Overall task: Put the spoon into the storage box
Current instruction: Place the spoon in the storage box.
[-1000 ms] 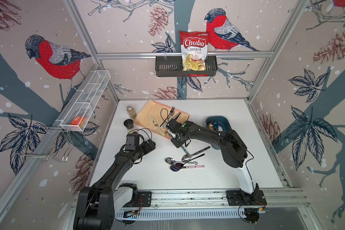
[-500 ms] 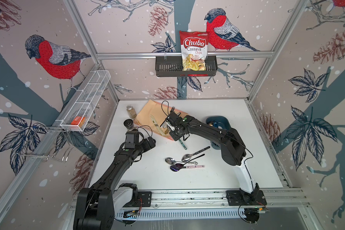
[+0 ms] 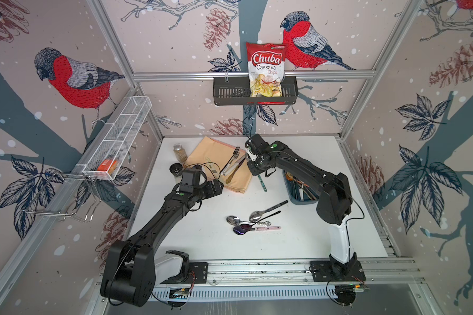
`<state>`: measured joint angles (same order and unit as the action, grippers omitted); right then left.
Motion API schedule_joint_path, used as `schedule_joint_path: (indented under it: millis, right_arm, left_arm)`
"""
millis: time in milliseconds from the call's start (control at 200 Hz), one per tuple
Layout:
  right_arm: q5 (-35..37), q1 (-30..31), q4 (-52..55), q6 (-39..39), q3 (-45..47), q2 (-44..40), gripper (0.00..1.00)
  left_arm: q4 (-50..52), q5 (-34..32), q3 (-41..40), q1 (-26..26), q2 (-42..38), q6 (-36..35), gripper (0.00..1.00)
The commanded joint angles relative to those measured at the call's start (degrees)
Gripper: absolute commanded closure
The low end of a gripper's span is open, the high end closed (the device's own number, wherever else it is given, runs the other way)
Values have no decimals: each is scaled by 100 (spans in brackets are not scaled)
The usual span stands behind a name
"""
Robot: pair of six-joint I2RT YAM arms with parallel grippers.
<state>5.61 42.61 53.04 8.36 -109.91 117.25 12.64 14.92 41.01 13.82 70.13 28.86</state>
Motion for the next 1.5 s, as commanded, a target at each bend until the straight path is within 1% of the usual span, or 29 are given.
schedule_joint_path:
  millis: [0, 110, 245, 380, 490, 750, 1126, 1251, 1496]
  right_arm:
    - [95, -321, 192, 165, 326, -382, 95]
    - [149, -795, 181, 137, 761, -753, 94]
    - [-98, -1440, 80, 49, 1225, -1068, 94]
    - [-348, -1941, -32, -49, 1575, -1147, 94]
    - [-486, -2213, -112, -114, 1782, -1116, 94]
    - [-663, -2517, -538, -162, 2316, -991, 95]
    - [-937, -2565, -796, -185, 2710, -669, 93]
    - [-999, -2575, -804, -186, 2747, -560, 92]
    - [-992, -2575, -834, -169, 2738, -435, 85]
  left_arm:
    - [-166, -146, 245, 233, 260, -177, 4]
    - [-158, -221, 531, 528, 565, -280, 4]
    - [-117, -269, 830, 773, 921, -421, 4]
    - [-104, -279, 999, 935, 1153, -469, 4]
    - [-110, -314, 1049, 1038, 1221, -469, 4]
    - [-100, -357, 990, 1131, 1267, -414, 4]
    - [-42, -384, 995, 1198, 1293, -459, 4]
    - [-8, -401, 957, 1210, 1245, -459, 4]
    - [10, -349, 881, 1206, 1214, -515, 4]
